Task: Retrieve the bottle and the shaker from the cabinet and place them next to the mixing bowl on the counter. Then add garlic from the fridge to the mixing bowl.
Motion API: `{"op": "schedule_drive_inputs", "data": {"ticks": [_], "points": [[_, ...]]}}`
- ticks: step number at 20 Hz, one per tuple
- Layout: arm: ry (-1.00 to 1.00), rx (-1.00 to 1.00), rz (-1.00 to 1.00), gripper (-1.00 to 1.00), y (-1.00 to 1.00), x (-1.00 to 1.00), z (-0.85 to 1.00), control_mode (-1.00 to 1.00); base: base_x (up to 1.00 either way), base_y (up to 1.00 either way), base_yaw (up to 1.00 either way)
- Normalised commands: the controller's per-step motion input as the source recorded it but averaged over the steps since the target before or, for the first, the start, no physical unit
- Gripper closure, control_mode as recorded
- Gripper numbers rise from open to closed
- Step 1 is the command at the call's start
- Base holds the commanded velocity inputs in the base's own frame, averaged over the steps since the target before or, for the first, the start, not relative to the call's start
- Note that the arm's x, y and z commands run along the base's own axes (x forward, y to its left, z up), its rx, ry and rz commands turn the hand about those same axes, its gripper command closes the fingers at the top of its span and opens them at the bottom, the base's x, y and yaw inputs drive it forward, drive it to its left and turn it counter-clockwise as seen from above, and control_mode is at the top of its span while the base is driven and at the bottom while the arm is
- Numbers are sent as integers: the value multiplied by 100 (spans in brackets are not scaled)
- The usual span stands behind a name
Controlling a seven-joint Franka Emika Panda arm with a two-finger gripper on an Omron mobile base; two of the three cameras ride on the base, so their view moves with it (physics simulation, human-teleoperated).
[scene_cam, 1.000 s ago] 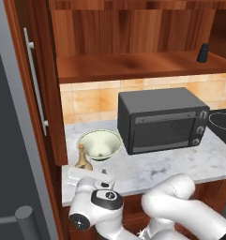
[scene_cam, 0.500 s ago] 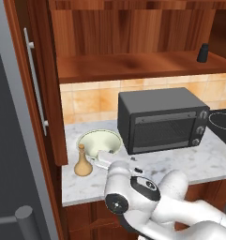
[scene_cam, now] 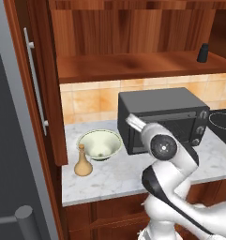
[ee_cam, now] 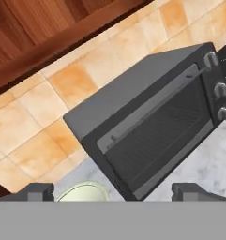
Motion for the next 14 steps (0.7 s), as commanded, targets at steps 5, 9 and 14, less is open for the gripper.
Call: {"op": "schedule_drive_inputs", "data": {"ticks": [5,9,14], "points": [[18,31,6,-100,-85,0,92,-100,0,0,0],[12,23,7,-100,-83,0,76,-100,0,0,0],[9,16,7,-100,-73,0,63,-100,0,0,0]]}}
